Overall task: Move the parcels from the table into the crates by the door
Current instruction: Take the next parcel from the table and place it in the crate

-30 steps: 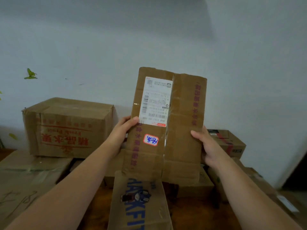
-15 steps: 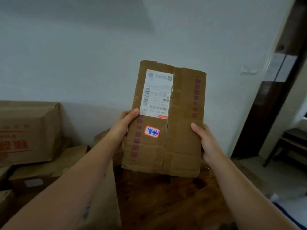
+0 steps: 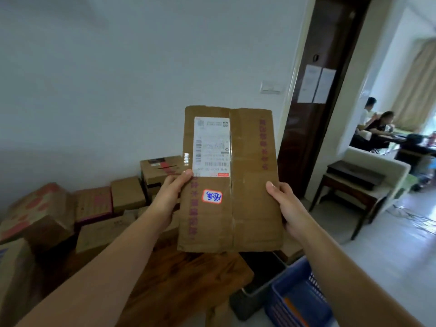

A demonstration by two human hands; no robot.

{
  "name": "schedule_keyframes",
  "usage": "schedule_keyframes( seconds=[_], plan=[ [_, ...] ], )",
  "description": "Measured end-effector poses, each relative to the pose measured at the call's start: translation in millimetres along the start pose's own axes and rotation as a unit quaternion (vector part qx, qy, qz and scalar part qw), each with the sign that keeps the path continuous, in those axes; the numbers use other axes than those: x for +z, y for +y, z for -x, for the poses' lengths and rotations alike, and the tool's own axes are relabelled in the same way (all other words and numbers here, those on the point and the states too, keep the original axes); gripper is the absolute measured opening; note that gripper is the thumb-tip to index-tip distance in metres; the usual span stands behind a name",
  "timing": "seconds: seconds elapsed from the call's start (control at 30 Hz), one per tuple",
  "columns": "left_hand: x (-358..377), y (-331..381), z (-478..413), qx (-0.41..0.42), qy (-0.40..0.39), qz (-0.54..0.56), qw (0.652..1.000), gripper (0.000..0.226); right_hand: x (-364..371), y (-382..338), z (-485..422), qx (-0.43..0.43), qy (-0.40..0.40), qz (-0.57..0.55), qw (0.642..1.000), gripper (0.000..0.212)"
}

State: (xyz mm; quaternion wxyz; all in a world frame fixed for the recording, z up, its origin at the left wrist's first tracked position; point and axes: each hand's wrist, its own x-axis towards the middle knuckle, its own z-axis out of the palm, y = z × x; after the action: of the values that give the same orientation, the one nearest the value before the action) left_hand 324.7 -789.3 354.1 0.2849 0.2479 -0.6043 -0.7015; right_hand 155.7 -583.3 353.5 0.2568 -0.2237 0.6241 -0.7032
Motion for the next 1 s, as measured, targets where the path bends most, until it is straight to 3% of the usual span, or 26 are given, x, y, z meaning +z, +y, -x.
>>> schedule_keyframes(
  seconds=[0.13,0.2,0.37,0.47,0.53,0.6,0.8,1.0],
  plan=[
    [50.4,-28.9,-40.5,-0.022,-0.018,-0.016,0.999,0.052,-53.4,20.9,-35.0,0.030,0.033,0.003,0.999,0.044],
    [71.6,-44.7,-64.9,-0.037,-0.022,-0.013,0.999,0.050,-75.6,27.9,-59.9,0.039,0.037,0.041,0.998,0.049],
    [120.7,-64.6,-137.7,-0.082,-0.086,-0.065,0.991,0.083,-122.6,22.0,-132.6,0.040,-0.002,0.046,0.998,0.059],
    [153.9,-66.2,-179.8,-0.087,-0.124,-0.074,0.986,0.064,-150.5,15.7,-177.2,0.044,0.018,0.064,0.997,0.084],
    [178.8,-72.5,-213.1,-0.087,-0.133,-0.084,0.984,0.045,-171.7,13.1,-206.2,0.044,0.035,0.066,0.996,0.086],
    [200.5,-81.2,-236.0,-0.092,-0.138,-0.086,0.982,0.040,-190.4,14.5,-228.1,0.064,0.045,0.068,0.995,0.087],
    [266.4,-115.9,-291.8,-0.138,-0.076,-0.108,0.982,0.071,-257.9,39.2,-294.6,0.098,0.043,0.064,0.992,0.082],
    [337.6,-149.3,-341.2,-0.239,-0.107,-0.089,0.961,0.071,-340.3,58.7,-362.6,0.129,0.001,0.036,0.991,0.082]
  ],
)
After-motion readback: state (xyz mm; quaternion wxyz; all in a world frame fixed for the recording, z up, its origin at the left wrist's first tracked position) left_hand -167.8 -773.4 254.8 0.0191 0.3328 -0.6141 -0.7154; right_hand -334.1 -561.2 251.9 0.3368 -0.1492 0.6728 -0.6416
